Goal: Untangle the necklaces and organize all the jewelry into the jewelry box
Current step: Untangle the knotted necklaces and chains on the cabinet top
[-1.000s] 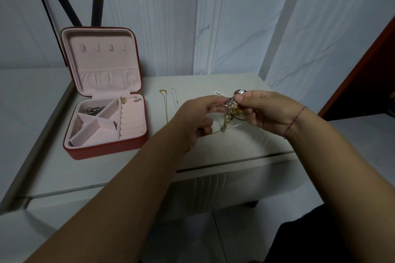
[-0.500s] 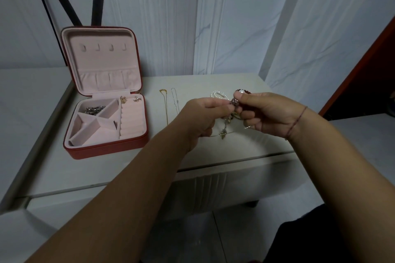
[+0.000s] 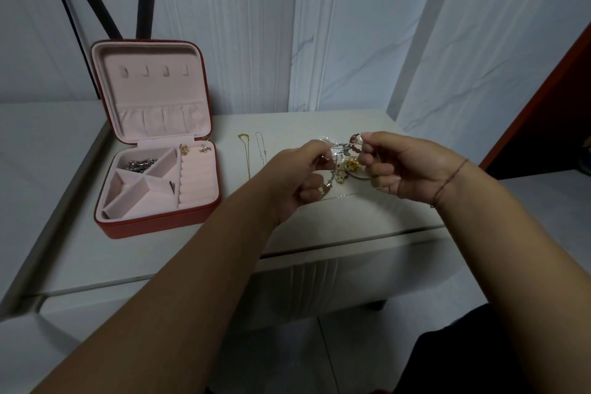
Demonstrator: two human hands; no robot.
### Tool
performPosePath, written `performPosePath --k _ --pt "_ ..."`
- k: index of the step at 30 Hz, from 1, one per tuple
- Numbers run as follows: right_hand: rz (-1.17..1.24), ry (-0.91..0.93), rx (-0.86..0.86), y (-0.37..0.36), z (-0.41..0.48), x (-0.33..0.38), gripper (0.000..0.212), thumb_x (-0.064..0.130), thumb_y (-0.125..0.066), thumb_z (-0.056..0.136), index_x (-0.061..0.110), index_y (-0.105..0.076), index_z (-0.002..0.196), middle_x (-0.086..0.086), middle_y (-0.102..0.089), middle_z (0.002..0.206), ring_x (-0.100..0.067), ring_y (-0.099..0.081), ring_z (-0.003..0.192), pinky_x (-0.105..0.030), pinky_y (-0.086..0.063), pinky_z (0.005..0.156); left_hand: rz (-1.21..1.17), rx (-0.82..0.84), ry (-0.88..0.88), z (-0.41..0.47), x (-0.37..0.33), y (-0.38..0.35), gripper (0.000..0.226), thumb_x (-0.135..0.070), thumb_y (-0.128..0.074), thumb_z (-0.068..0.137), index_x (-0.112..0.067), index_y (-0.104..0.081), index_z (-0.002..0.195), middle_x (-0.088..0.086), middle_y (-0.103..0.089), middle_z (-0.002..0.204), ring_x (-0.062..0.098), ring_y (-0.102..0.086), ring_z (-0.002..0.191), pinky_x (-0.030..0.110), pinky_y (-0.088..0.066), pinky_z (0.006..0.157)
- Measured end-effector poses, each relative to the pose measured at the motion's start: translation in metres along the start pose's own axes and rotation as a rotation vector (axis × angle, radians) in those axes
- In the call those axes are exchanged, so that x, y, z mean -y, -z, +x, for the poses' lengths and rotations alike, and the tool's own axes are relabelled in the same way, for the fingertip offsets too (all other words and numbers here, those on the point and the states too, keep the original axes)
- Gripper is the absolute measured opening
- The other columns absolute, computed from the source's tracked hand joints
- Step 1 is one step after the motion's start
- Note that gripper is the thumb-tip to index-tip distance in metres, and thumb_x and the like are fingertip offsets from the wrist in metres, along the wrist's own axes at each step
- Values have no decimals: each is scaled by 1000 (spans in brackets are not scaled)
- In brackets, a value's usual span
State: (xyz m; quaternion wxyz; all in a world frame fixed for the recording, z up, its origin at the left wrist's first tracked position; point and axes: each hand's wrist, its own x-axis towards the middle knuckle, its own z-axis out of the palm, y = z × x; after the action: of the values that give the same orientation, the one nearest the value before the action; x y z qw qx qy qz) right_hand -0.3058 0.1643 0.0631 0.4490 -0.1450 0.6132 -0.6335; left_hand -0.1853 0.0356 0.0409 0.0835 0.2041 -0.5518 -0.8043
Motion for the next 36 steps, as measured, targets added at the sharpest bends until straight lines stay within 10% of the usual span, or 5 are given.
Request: performPosePath --k 6,9,15,28,36 --pt "10 -33 3 1 -1 2 28 17 -47 91 16 -42 63 -1 -51 63 -4 -38 41 -13 -26 39 -84 -4 -53 3 2 3 16 -22 -56 94 -14 -63 82 -3 -58 81 3 -28 39 14 -26 35" --pt "171 -45 28 1 1 0 35 17 -47 88 16 -45 53 -12 -69 82 -16 -69 71 -22 -54 66 -120 5 -18 5 5 4 14 -21 -58 92 -15 -64 81 -4 -60 81 3 -28 39 14 -26 35" --pt "202 -24 62 0 -1 0 30 19 -47 80 17 -45 50 -14 -72 94 -26 -70 94 -40 -49 96 -94 16 33 5 6 4 17 -21 -56 94 -9 -69 97 -2 -63 83 2 -26 40 13 -26 35" --pt "-157 28 -136 -7 4 -1 26 25 -42 99 19 -43 74 4 -47 42 -9 -51 37 -18 -50 47 -123 1 -43 4 10 -3 17 -20 -51 98 -10 -58 86 -1 -56 71 1 -23 32 12 -19 30" --pt "301 19 -28 -6 4 2 31 27 -43 97 18 -42 68 4 -47 52 -8 -44 44 -22 -52 53 -157 71 11 2 9 -3 20 -23 -46 100 -14 -51 82 -7 -44 54 1 -20 31 13 -14 29"
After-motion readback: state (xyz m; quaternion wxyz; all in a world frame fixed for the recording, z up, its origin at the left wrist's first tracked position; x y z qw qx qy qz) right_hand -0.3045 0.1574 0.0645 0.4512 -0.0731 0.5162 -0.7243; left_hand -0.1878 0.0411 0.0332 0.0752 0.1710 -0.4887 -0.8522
